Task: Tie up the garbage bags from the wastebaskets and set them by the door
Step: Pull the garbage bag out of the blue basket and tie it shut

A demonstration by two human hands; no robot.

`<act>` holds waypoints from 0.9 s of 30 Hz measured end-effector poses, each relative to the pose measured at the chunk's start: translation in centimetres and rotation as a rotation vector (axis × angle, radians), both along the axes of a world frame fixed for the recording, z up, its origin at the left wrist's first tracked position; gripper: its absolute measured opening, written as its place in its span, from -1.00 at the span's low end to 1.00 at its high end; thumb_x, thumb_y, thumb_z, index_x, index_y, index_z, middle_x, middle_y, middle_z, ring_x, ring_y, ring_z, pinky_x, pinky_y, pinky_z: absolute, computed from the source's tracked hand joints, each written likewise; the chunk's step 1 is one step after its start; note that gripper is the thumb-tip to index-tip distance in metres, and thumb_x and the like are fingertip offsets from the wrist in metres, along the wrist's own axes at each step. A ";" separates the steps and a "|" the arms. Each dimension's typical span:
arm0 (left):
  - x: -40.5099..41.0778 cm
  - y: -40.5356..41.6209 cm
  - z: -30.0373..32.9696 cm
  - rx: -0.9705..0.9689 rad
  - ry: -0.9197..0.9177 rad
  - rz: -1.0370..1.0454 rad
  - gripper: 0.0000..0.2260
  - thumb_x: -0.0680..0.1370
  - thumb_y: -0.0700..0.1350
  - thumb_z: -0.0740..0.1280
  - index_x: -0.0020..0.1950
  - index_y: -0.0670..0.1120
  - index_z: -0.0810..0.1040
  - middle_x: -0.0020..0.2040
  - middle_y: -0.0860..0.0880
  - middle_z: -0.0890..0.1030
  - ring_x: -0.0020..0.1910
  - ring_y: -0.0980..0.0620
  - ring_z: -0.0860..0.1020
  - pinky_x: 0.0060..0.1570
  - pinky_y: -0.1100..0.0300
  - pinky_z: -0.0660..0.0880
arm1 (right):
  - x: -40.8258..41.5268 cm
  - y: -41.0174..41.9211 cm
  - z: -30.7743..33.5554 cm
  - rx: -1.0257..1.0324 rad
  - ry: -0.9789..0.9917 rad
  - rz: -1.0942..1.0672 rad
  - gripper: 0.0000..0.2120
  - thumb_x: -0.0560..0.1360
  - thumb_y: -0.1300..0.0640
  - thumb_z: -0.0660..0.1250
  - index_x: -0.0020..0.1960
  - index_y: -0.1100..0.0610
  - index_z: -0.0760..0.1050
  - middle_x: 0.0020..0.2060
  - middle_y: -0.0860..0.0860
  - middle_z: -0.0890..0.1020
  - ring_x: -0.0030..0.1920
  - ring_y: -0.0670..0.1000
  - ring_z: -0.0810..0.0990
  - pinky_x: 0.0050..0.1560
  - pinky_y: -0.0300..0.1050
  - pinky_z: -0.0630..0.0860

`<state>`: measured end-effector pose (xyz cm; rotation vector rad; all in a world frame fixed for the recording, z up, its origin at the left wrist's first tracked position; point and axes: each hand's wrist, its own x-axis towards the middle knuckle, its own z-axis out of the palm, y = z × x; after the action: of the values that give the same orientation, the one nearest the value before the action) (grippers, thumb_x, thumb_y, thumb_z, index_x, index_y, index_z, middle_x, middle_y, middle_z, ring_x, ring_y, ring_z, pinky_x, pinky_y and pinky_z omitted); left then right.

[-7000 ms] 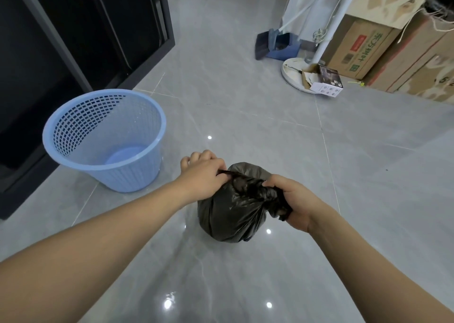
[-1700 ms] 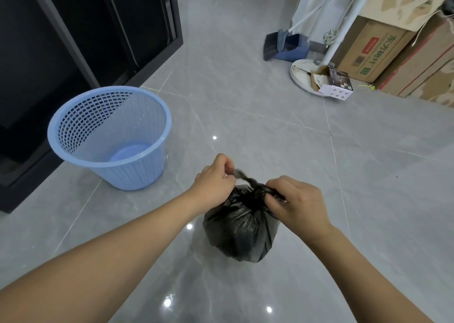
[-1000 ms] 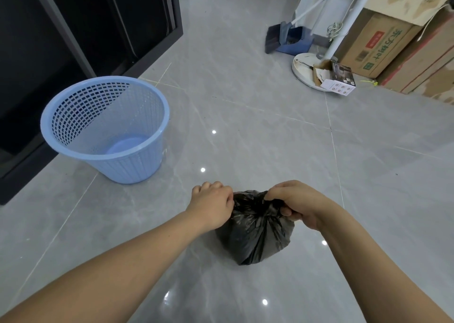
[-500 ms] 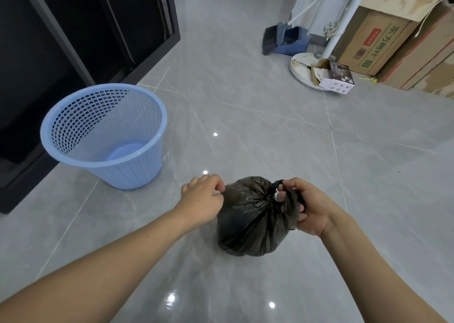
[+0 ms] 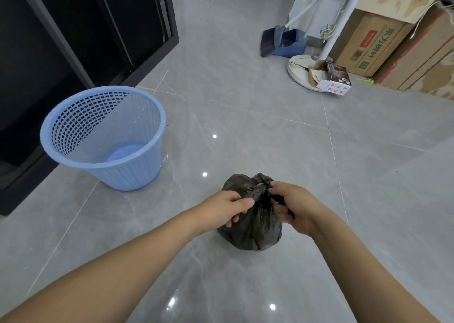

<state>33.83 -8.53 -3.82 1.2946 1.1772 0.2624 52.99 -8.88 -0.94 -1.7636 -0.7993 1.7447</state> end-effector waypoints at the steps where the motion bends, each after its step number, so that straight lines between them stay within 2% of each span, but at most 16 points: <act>1: 0.3 -0.1 -0.1 0.026 0.019 -0.001 -0.72 0.58 0.08 0.27 -0.23 -0.06 0.49 -0.39 0.05 0.46 -0.36 0.06 0.43 -0.23 0.18 0.38 | -0.3 -0.1 0.0 0.036 -0.105 0.065 -0.78 0.63 0.13 0.12 -0.19 0.09 0.34 -0.44 -0.04 0.32 -0.53 -0.08 0.20 -0.54 -0.24 0.09; 3: 0.6 0.1 -0.2 0.053 0.047 0.023 -0.70 0.60 0.00 0.24 -0.32 -0.05 0.41 -0.41 0.05 0.40 -0.37 0.06 0.38 -0.21 0.16 0.34 | -0.7 -0.3 0.0 0.122 -0.364 0.134 -0.83 0.63 -0.04 0.13 0.00 0.06 0.35 -0.34 -0.03 0.45 -0.43 -0.08 0.38 -0.47 -0.22 0.24; 5: -0.3 0.6 0.1 0.050 0.083 0.083 -0.67 0.59 -0.07 0.24 -0.38 -0.04 0.37 -0.44 0.05 0.36 -0.41 0.08 0.34 -0.31 0.21 0.29 | 0.1 -0.3 -0.6 0.224 -0.545 0.063 -0.81 0.61 -0.06 0.16 0.11 0.05 0.34 -0.20 0.03 0.54 -0.29 -0.06 0.48 -0.35 -0.17 0.34; 8: -3.9 2.1 -0.4 0.114 0.280 0.155 -0.66 0.58 -0.11 0.27 -0.41 -0.06 0.37 -0.45 0.02 0.35 -0.44 0.06 0.32 -0.41 0.20 0.22 | 2.3 -0.9 -2.3 0.229 -0.597 -0.109 -0.80 0.58 0.01 0.22 0.10 0.11 0.37 -0.21 0.07 0.49 -0.35 -0.04 0.39 -0.37 -0.16 0.28; 11: -5.8 2.5 -0.6 0.167 0.455 0.116 -0.71 0.57 -0.07 0.24 -0.36 -0.07 0.42 -0.43 0.00 0.41 -0.43 0.03 0.37 -0.39 0.19 0.25 | 3.0 -1.8 -4.2 0.196 -0.643 -0.118 -0.80 0.58 0.01 0.22 0.08 0.13 0.39 -0.29 0.04 0.48 -0.38 -0.01 0.38 -0.37 -0.12 0.29; 16: -5.4 2.7 -0.5 0.120 0.318 0.096 -0.72 0.55 -0.13 0.24 -0.37 -0.07 0.40 -0.44 0.01 0.38 -0.43 0.05 0.33 -0.39 0.21 0.25 | 2.8 -0.9 -3.1 0.289 -0.685 -0.093 -0.84 0.60 0.02 0.18 0.08 0.10 0.40 -0.28 0.01 0.50 -0.35 -0.01 0.44 -0.31 -0.09 0.36; 20: -5.9 3.4 -0.8 0.208 0.463 0.085 -0.76 0.59 -0.09 0.19 -0.27 -0.09 0.45 -0.35 -0.03 0.48 -0.38 0.03 0.41 -0.38 0.17 0.29 | 2.8 -1.4 -3.8 0.296 -0.822 0.084 -0.80 0.62 0.02 0.14 0.08 0.12 0.43 -0.13 0.06 0.58 -0.23 0.07 0.52 -0.22 -0.08 0.38; 22: -5.2 3.3 -1.0 0.311 0.595 -0.004 -0.83 0.59 -0.05 0.14 -0.11 -0.04 0.46 -0.16 -0.04 0.56 -0.22 -0.01 0.50 -0.25 0.14 0.35 | 2.2 -1.8 -3.9 0.303 -0.834 0.181 -0.76 0.62 -0.02 0.12 0.05 0.12 0.46 -0.14 0.03 0.59 -0.18 0.06 0.53 -0.20 -0.07 0.37; 23: -4.8 3.1 -1.1 0.365 0.658 -0.063 -0.84 0.56 -0.01 0.15 0.06 -0.02 0.45 -0.01 -0.05 0.58 -0.07 -0.04 0.52 -0.12 0.09 0.38 | 2.0 -1.9 -3.7 0.284 -0.820 0.229 -0.72 0.61 -0.06 0.12 0.03 0.12 0.47 -0.15 0.02 0.59 -0.15 0.04 0.53 -0.20 -0.07 0.37; 24: -4.4 2.9 -1.5 0.416 0.695 -0.123 -0.66 0.52 0.03 0.19 0.28 0.00 0.36 0.15 -0.05 0.54 0.09 -0.08 0.49 0.04 0.05 0.39 | 2.0 -1.8 -3.5 0.246 -0.802 0.278 -0.70 0.59 -0.08 0.14 0.00 0.13 0.49 -0.15 0.01 0.60 -0.13 0.03 0.54 -0.21 -0.07 0.38; 25: -3.9 2.7 -1.6 0.429 0.682 -0.166 -0.43 0.47 0.07 0.23 0.46 0.02 0.18 0.27 -0.05 0.48 0.23 -0.11 0.44 0.20 0.00 0.35 | 2.1 -1.8 -3.4 0.196 -0.786 0.331 -0.69 0.57 -0.09 0.16 -0.03 0.14 0.52 -0.15 0.02 0.61 -0.12 0.04 0.55 -0.20 -0.07 0.39; 26: -3.4 2.5 -1.7 0.422 0.663 -0.198 -0.27 0.43 0.08 0.27 0.53 0.07 0.01 0.33 -0.06 0.44 0.30 -0.13 0.39 0.31 -0.04 0.29 | 2.3 -1.6 -3.3 0.151 -0.782 0.389 -0.70 0.53 -0.06 0.18 -0.07 0.15 0.53 -0.16 0.03 0.62 -0.14 0.04 0.55 -0.20 -0.08 0.40; 27: -2.7 2.3 -2.0 0.419 0.667 -0.239 -0.20 0.40 0.08 0.28 0.54 0.10 -0.07 0.32 -0.06 0.45 0.32 -0.13 0.39 0.36 -0.06 0.24 | 2.5 -1.5 -3.4 0.111 -0.791 0.445 -0.74 0.50 -0.02 0.20 -0.12 0.16 0.52 -0.19 0.04 0.62 -0.19 0.04 0.54 -0.23 -0.09 0.39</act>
<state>31.14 -6.27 -5.82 1.9657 1.5518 -0.1251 55.46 -10.40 -4.34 -2.3387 -1.6779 1.1503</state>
